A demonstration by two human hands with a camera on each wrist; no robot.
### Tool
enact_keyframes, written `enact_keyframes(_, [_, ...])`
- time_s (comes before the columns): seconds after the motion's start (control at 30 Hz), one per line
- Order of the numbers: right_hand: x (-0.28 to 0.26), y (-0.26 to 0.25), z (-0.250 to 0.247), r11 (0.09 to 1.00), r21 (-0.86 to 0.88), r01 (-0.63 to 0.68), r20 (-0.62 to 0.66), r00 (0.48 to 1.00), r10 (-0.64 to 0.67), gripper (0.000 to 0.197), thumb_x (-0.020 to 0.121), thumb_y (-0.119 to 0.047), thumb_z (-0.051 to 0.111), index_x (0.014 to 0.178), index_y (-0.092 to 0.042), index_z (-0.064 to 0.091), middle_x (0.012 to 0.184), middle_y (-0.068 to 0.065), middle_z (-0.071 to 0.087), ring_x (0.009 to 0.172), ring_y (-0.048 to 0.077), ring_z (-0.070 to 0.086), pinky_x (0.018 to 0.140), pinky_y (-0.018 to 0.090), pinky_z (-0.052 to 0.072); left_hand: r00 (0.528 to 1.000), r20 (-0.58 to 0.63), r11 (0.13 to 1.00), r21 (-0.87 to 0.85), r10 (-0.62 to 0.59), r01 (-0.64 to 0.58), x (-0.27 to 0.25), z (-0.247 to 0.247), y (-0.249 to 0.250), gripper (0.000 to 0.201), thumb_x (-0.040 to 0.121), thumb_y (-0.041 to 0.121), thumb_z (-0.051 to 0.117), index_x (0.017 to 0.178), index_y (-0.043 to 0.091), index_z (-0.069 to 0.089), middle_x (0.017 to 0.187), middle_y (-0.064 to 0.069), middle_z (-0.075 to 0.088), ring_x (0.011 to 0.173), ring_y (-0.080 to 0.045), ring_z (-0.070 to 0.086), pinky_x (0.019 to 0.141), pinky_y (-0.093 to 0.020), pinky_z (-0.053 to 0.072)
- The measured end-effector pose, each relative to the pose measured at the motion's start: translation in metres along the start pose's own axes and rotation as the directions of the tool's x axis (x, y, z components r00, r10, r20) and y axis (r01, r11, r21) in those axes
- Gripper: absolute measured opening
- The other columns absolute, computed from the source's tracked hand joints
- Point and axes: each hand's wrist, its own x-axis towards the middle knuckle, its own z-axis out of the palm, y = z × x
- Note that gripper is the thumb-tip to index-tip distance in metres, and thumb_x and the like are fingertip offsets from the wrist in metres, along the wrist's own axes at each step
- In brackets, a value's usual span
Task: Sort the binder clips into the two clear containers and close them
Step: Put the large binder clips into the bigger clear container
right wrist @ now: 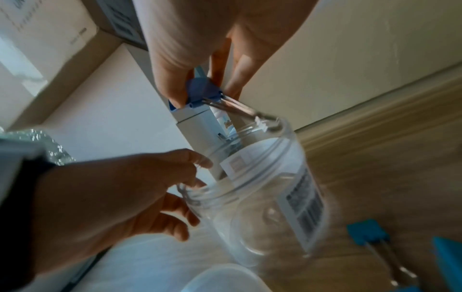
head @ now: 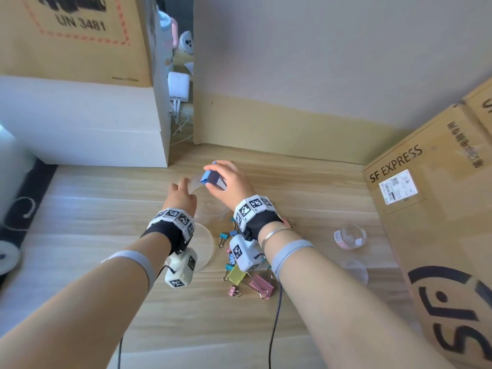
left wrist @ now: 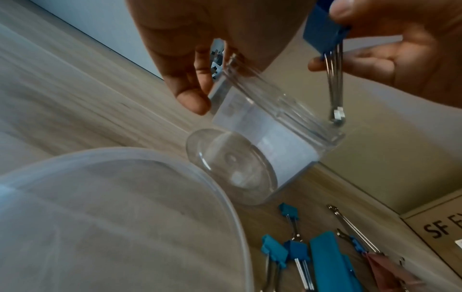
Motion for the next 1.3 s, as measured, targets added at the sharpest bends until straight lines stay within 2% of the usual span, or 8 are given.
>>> enact_keyframes(0.1, [0.0,-0.004,0.008,0.999,0.0,-0.037,0.016,0.999,0.037,0.033,0.076,-0.015,0.072,0.109,-0.014,0.067,0.117,0.01,0.059,0.102,0.025,0.061,0.092,0.035,0.05,0.999,0.011,0.999,0.019,0.032,-0.032,-0.001,0.0,-0.003,0.047,0.089,0.007,0.036,0.135,0.016,0.036,0.131,-0.021,0.04,0.102,-0.041,0.055,0.084,-0.042,0.044])
enact_keyframes(0.37, [-0.02,0.006,0.014,0.945,-0.304,-0.123,0.423,0.871,0.249,0.042,0.086,-0.021,0.063,0.127,-0.016,0.056,0.133,0.012,0.054,0.118,0.026,0.052,0.099,0.032,0.04,0.991,0.101,0.984,0.145,0.085,-0.099,-0.013,-0.002,-0.009,0.043,0.092,0.011,0.033,0.134,0.016,0.035,0.125,-0.021,0.041,0.094,-0.039,0.055,0.076,-0.039,0.042])
enact_keyframes(0.53, [-0.029,0.022,-0.013,0.94,-0.202,-0.274,0.008,0.96,0.281,0.024,0.086,-0.002,0.052,0.107,-0.011,0.061,0.113,0.009,0.06,0.087,0.022,0.059,0.083,0.038,0.052,0.992,0.123,0.99,0.132,0.04,-0.056,-0.018,-0.003,-0.012,0.037,0.09,0.011,0.03,0.127,0.012,0.036,0.12,-0.02,0.043,0.077,-0.033,0.053,0.075,-0.044,0.053])
enact_keyframes(0.63, [-0.043,0.042,-0.025,0.838,-0.409,-0.36,0.261,0.834,0.486,0.027,0.088,-0.01,0.055,0.114,-0.012,0.055,0.123,0.009,0.055,0.1,0.021,0.055,0.087,0.029,0.044,0.991,0.128,0.987,0.154,0.028,-0.048,-0.022,-0.004,-0.012,0.035,0.091,0.011,0.031,0.125,0.011,0.036,0.12,-0.02,0.043,0.076,-0.033,0.053,0.072,-0.042,0.051])
enact_keyframes(0.77, [-0.067,0.067,-0.006,0.791,-0.531,-0.305,0.479,0.662,0.577,0.072,0.073,-0.038,0.075,0.134,-0.02,0.04,0.138,0.009,0.041,0.125,0.029,0.045,0.103,0.041,0.041,0.992,0.123,0.987,0.156,0.027,-0.047,-0.027,-0.002,-0.013,0.035,0.091,0.012,0.031,0.126,0.011,0.036,0.119,-0.02,0.044,0.076,-0.032,0.052,0.071,-0.04,0.048])
enact_keyframes(0.87, [-0.078,0.074,0.006,0.799,-0.554,-0.236,0.449,0.723,0.525,0.08,0.061,-0.057,0.076,0.127,-0.02,0.047,0.121,0.008,0.05,0.114,0.027,0.049,0.096,0.039,0.045,0.994,0.108,0.989,0.142,0.033,-0.048,-0.03,0.0,-0.015,0.035,0.091,0.013,0.029,0.126,0.012,0.037,0.117,-0.02,0.046,0.073,-0.031,0.051,0.069,-0.038,0.047])
enact_keyframes(1.13, [-0.055,0.053,-0.03,0.956,-0.116,-0.27,0.071,0.958,0.279,0.045,0.076,-0.023,0.072,0.117,-0.018,0.057,0.119,0.006,0.059,0.105,0.021,0.06,0.093,0.034,0.051,0.998,0.062,0.995,0.093,0.027,-0.033,-0.033,0.001,-0.016,0.034,0.096,0.023,0.022,0.12,0.012,0.043,0.109,-0.022,0.051,0.073,-0.033,0.056,0.079,-0.045,0.054])
enact_keyframes(1.3, [-0.029,0.005,-0.045,0.996,0.043,-0.084,0.017,0.996,0.083,0.038,0.077,-0.024,0.072,0.112,-0.015,0.059,0.115,0.005,0.061,0.095,0.013,0.063,0.086,0.022,0.054,0.997,0.054,0.991,0.119,0.057,-0.063,-0.034,0.004,-0.013,0.035,0.097,0.024,0.023,0.119,0.011,0.046,0.106,-0.024,0.054,0.08,-0.035,0.055,0.08,-0.043,0.051])
